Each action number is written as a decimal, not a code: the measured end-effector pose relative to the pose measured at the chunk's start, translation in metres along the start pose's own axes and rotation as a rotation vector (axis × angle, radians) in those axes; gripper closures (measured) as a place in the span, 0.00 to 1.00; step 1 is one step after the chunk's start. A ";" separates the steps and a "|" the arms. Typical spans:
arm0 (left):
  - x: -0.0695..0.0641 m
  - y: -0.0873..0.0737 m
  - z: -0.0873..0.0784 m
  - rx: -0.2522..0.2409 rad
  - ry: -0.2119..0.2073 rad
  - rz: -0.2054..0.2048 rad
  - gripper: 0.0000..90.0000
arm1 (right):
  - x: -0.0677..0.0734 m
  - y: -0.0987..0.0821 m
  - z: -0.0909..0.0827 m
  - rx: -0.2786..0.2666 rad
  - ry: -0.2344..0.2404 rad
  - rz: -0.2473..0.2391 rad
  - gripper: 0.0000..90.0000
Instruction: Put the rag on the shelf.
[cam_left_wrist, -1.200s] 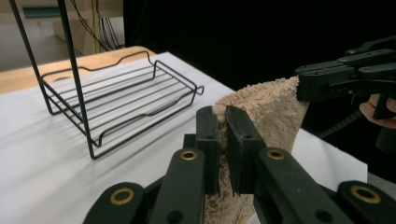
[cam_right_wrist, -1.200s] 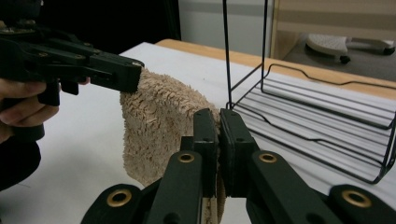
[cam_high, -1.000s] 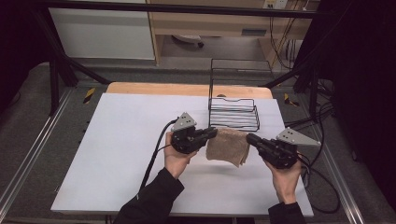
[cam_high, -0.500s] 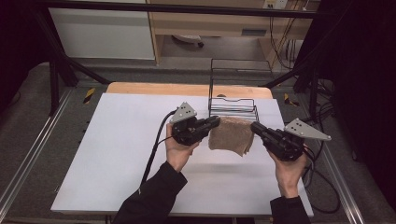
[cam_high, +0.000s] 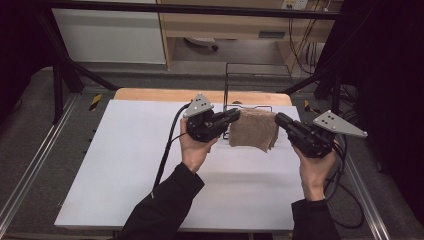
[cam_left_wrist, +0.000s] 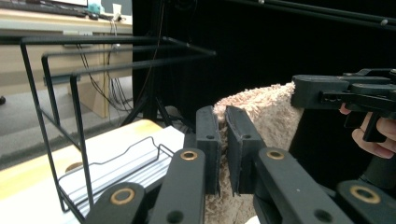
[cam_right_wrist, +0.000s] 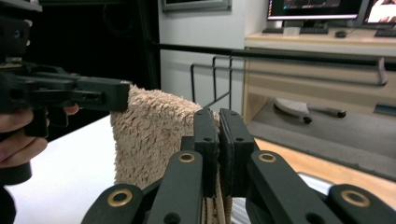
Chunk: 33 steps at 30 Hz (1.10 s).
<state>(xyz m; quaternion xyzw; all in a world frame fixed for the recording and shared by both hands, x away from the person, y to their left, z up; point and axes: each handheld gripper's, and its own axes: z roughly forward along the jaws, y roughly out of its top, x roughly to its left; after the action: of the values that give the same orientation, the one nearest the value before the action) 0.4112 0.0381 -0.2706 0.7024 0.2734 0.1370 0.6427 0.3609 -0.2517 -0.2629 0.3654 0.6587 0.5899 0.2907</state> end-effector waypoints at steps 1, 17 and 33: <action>0.000 0.002 0.001 -0.006 0.002 0.002 0.93 | 0.000 0.000 0.000 0.000 0.000 0.000 0.96; 0.005 0.037 0.007 -0.078 0.022 0.015 0.93 | -0.007 0.036 0.008 -0.059 -0.025 -0.033 0.96; 0.007 0.072 0.019 -0.126 0.032 0.038 0.93 | -0.018 0.069 0.013 -0.115 -0.052 -0.038 0.96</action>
<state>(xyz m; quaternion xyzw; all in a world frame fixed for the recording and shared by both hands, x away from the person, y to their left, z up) 0.4422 0.0246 -0.2041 0.6633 0.2609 0.1772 0.6786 0.3908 -0.2568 -0.1971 0.3509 0.6228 0.6114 0.3394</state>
